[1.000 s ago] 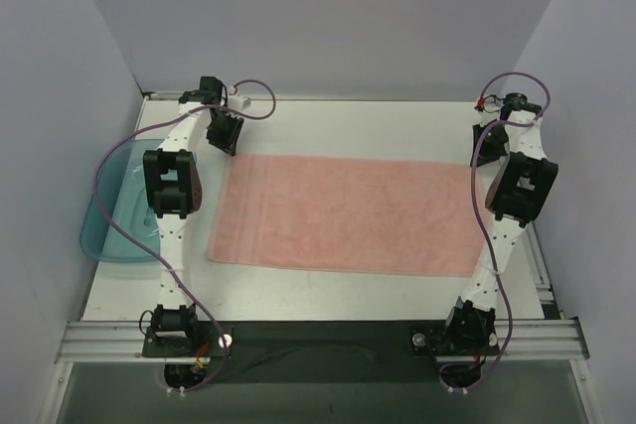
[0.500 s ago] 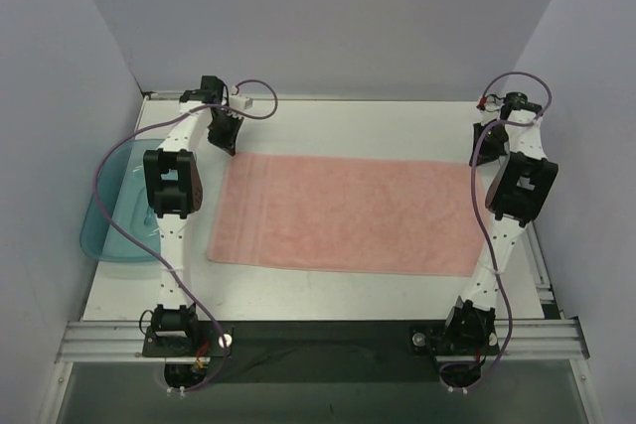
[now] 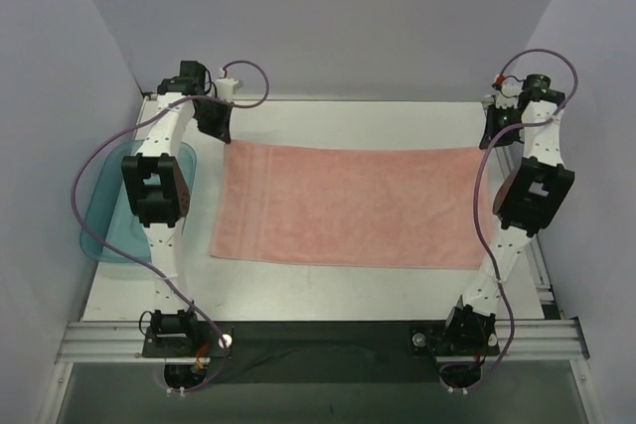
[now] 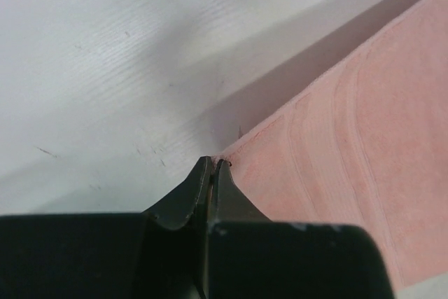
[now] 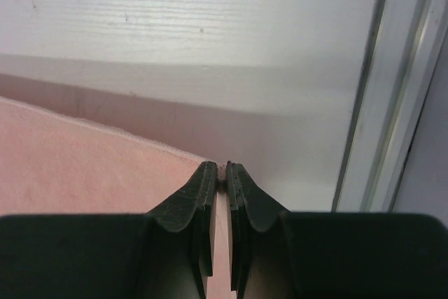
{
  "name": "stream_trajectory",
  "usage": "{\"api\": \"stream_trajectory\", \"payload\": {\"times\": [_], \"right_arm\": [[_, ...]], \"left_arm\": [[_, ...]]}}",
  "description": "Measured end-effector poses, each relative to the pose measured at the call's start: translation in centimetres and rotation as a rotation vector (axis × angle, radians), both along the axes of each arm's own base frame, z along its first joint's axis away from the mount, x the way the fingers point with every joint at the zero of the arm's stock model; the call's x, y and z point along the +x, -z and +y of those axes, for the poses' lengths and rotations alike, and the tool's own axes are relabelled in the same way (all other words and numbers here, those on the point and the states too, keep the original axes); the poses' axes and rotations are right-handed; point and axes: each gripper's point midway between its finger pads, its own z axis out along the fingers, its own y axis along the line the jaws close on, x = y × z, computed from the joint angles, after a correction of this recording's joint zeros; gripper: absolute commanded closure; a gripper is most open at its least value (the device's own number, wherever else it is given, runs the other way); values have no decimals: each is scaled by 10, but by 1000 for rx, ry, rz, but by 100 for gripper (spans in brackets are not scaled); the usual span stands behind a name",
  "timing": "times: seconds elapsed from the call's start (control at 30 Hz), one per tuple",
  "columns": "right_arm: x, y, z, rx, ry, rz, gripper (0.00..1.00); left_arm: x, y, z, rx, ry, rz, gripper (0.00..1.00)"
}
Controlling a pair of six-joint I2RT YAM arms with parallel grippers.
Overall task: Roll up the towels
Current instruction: Fold the towel
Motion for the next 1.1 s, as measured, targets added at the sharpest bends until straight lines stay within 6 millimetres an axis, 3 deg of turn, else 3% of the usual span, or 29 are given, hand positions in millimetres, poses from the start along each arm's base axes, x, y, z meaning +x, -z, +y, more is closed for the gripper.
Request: {"api": "stream_trajectory", "payload": {"times": [0.13,0.27,0.37,0.57,0.7,0.87,1.03,1.1], "right_arm": [[-21,-31,-1,-6,-8,-26,100],[-50,-41,-14,3,-1,1,100],[-79,-29,-17,41,-3,72,100],[-148,12,-6,102,-59,284,100],[-176,28,-1,120,-74,372,100],[-187,42,8,101,-89,440,100],[-172,62,13,35,-102,477,100],[-162,70,12,18,-104,484,100]], "left_arm": [[-26,-28,1,-22,41,-13,100],[-58,-41,13,-39,73,8,100],[-84,-35,21,-69,82,71,100],[-146,0,31,-82,102,255,100],[-174,21,34,-67,105,353,100],[-179,45,31,-12,76,417,100],[-172,78,19,68,59,457,100],[-169,78,15,96,50,469,100]]}}
